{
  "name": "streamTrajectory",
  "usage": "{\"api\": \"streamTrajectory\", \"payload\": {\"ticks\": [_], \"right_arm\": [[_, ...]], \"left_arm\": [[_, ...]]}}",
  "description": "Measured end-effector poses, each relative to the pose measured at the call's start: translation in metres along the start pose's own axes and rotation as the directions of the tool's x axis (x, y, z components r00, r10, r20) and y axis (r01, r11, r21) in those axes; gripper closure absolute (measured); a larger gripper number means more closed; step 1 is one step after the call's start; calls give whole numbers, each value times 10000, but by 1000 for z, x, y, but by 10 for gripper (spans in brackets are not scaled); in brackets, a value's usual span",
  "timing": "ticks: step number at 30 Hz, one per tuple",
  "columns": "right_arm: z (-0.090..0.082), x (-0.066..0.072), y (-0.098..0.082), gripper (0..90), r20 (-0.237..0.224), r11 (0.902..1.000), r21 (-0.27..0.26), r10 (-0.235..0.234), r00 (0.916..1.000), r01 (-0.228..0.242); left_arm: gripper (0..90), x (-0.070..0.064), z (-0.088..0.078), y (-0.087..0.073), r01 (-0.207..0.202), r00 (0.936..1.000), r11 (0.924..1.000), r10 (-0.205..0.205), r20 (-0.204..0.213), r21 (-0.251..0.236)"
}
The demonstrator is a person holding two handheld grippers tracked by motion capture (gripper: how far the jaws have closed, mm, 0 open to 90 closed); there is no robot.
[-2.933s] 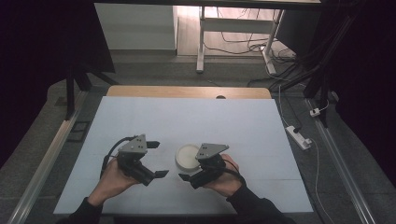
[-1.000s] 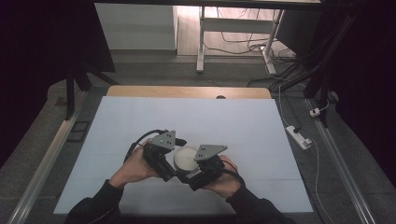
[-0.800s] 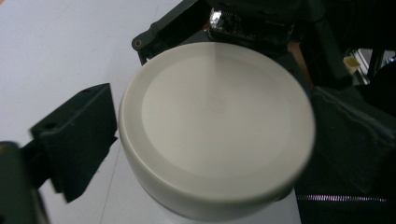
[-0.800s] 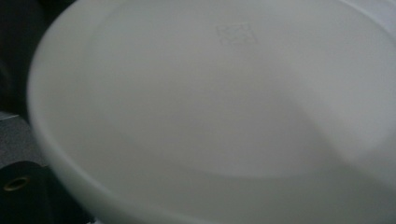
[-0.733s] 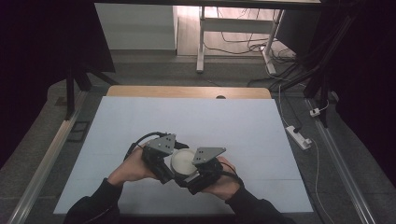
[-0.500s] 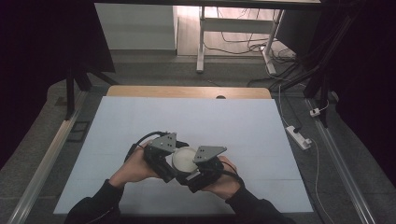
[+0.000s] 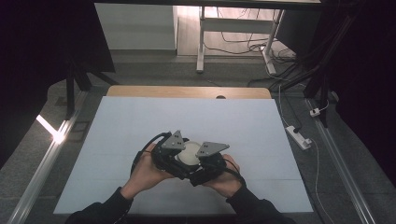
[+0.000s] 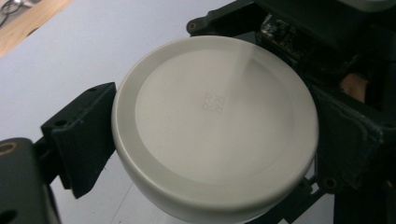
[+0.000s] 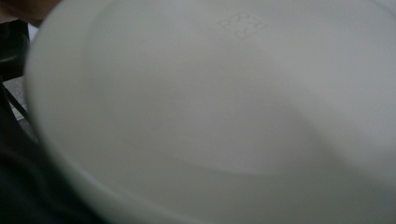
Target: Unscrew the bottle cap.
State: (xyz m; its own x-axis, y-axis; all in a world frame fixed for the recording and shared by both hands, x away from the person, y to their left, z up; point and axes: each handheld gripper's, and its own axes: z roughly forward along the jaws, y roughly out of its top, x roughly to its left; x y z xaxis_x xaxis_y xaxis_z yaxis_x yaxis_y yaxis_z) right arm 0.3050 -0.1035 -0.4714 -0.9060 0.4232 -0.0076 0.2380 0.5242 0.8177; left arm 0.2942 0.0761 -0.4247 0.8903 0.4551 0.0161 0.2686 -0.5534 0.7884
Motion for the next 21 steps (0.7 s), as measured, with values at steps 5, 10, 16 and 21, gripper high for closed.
{"api": "streamTrajectory", "payload": {"ticks": [5, 10, 16, 21], "right_arm": [[0, -2, -1, 64, -23, 10000, 0, 5, 10000, -5], [-1, 1, 0, 64, -376, 9998, -127, -184, 9991, 180], [-1, 6, 1, 64, -878, 9988, -255, -449, 9951, 428], [-1, 13, 3, 64, -1390, 9967, -409, -749, 9875, 698]], "left_arm": [[60, 3, 0, -1, -143, 9992, 9998, 148, 383, -114], [0, 5, -9, 0, -1129, 9900, 9935, 1139, 828, -172], [1, 16, -17, -7, -2196, 9533, 9747, 2233, 2033, -409], [19, 19, -23, -10, -2520, 9283, 9633, 2677, 2579, -926]]}}
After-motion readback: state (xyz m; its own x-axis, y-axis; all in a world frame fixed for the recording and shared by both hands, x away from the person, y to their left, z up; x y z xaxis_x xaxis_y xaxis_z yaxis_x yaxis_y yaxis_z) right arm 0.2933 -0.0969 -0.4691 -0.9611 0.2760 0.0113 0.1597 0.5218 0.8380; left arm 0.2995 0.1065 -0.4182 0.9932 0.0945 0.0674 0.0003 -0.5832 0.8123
